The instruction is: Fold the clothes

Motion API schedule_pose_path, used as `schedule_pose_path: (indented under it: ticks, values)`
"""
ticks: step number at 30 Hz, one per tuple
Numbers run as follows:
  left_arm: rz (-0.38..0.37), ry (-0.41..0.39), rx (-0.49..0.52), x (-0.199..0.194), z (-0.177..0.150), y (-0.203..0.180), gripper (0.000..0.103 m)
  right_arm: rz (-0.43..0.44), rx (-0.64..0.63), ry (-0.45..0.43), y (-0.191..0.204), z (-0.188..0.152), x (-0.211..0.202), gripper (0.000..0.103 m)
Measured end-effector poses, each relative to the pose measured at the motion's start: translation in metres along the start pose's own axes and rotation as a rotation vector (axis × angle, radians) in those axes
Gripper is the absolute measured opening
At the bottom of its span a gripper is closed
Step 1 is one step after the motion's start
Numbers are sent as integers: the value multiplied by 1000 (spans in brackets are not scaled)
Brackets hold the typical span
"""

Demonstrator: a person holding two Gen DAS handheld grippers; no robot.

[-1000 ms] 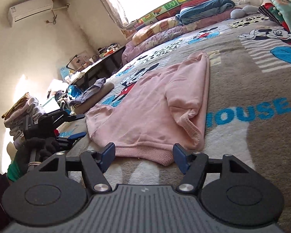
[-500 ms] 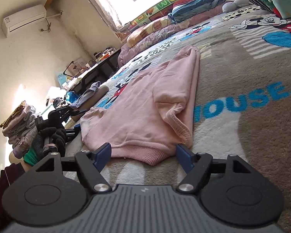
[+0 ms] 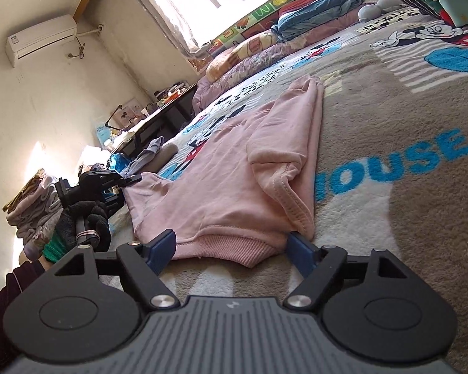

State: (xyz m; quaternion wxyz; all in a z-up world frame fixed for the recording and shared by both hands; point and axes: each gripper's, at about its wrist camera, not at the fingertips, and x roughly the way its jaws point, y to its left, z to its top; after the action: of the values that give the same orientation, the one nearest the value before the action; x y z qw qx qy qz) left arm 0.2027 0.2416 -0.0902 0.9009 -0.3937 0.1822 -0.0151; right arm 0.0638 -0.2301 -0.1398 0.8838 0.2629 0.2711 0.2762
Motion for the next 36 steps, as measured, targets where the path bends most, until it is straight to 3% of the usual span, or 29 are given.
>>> schedule_pose_path:
  ticks: [4, 7, 11, 14, 15, 16, 18, 19, 23, 27, 33, 36]
  values:
    - [-72, -1, 173, 0, -16, -54, 3, 44, -28, -28, 10, 4, -11, 76]
    - [-75, 42, 369, 12, -44, -95, 3, 71, -65, -57, 19, 9, -19, 76]
    - [-48, 125, 647, 29, -98, -135, 3, 81, -40, -61, 17, 10, -19, 76]
    - [-49, 251, 849, 45, -139, -148, 3, 95, 12, -61, 13, 11, -16, 76]
    - [-51, 298, 914, 51, -152, -151, 8, 103, 37, -61, 12, 11, -15, 76]
    - [-69, 341, 945, 54, -160, -152, 26, 111, 62, -62, 11, 11, -14, 76]
    - [-126, 355, 873, 45, -150, -145, 47, 122, 120, -69, 9, 11, -13, 76]
    - [-152, 351, 826, 39, -142, -142, 49, 126, 151, -74, 9, 12, -12, 76]
    - [-240, 329, 646, 15, -110, -126, 49, 151, 293, -83, 11, 16, 0, 76]
    - [-214, 266, 528, 0, -86, -103, 49, 137, 417, -63, 25, 22, 32, 76]
    - [-175, 171, 351, -22, -49, -68, 49, 47, 647, -76, 40, 39, 96, 76]
    - [-180, 154, 320, -30, -40, -59, 49, -9, 741, -64, 39, 42, 127, 76]
